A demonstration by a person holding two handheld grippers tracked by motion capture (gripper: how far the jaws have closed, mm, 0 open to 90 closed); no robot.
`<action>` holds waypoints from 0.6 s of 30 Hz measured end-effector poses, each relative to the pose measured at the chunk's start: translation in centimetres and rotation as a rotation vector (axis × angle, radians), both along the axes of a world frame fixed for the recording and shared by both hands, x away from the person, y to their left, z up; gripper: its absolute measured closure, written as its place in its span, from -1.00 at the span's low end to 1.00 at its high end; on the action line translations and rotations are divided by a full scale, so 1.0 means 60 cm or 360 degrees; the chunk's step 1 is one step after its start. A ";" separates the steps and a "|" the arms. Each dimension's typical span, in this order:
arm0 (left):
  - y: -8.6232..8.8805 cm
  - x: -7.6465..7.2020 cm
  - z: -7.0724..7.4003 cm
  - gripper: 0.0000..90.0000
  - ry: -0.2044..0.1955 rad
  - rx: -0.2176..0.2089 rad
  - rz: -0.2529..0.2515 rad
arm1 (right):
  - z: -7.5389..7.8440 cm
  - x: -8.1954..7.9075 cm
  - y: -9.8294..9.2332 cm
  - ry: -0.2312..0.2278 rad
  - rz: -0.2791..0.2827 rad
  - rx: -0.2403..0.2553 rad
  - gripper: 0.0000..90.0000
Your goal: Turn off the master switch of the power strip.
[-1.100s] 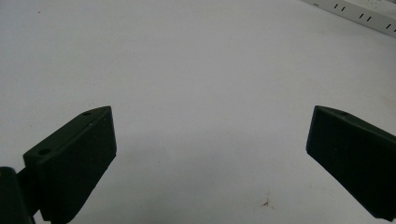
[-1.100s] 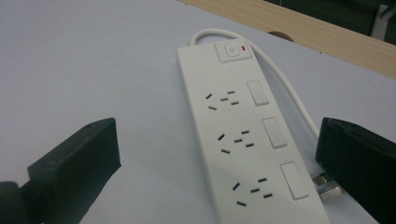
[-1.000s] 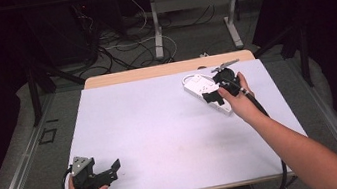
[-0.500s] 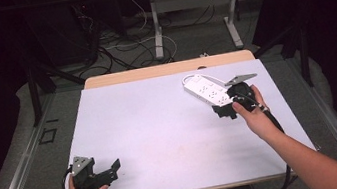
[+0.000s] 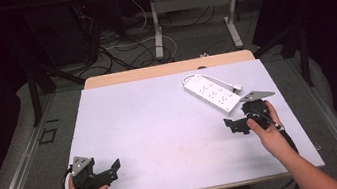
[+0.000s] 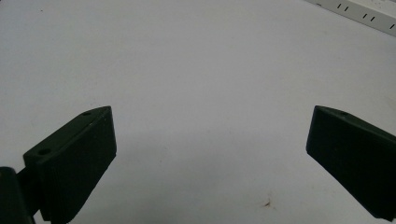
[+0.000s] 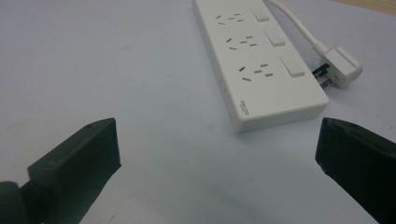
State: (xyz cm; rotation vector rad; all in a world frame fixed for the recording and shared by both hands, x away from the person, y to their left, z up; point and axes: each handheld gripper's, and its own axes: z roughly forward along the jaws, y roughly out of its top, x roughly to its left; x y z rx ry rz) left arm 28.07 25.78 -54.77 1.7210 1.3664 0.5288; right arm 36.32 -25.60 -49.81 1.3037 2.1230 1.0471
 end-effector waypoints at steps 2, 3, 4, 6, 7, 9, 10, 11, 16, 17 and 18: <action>0.000 0.000 0.000 -0.96 0.0000 0.0002 0.0000 | -0.006 -0.010 -0.007 -0.0013 -0.0016 0.0023 -1.00; 0.000 0.000 0.000 -0.96 0.0000 0.0003 0.0001 | -0.009 -0.014 -0.011 -0.0015 -0.0016 0.0025 -1.00; 0.000 0.000 0.000 -0.96 0.0000 0.0003 0.0001 | -0.012 -0.018 -0.014 -0.0018 -0.0017 0.0030 -1.00; 0.000 0.000 0.000 -0.96 0.0000 0.0004 0.0002 | -0.016 -0.026 -0.020 -0.0018 -0.0032 0.0034 -1.00; 0.000 0.000 0.000 -0.96 0.0000 0.0003 0.0003 | -0.017 -0.030 -0.024 -0.0023 -0.0038 0.0031 -1.00; 0.000 0.000 0.000 -0.96 0.0001 0.0001 0.0004 | -0.020 -0.038 -0.029 -0.0036 -0.0044 0.0035 -1.00; 0.000 -0.001 0.000 -0.96 -0.0001 0.0000 0.0006 | -0.021 -0.042 -0.032 -0.0044 -0.0056 0.0039 -1.00; 0.000 -0.001 0.000 -0.96 0.0001 -0.0003 0.0008 | -0.023 -0.046 -0.034 -0.0064 -0.0075 0.0035 -1.00; 0.000 -0.001 0.000 -0.96 0.0001 0.0001 0.0004 | -0.029 -0.062 -0.048 -0.0065 -0.0083 0.0035 -1.00; 0.000 -0.001 0.000 -0.96 0.0000 0.0001 0.0005 | -0.030 -0.065 -0.050 -0.0056 -0.0092 0.0030 -1.00; 0.000 -0.001 0.000 -0.96 0.0001 0.0000 0.0007 | -0.031 -0.067 -0.052 -0.0060 -0.0095 0.0031 -1.00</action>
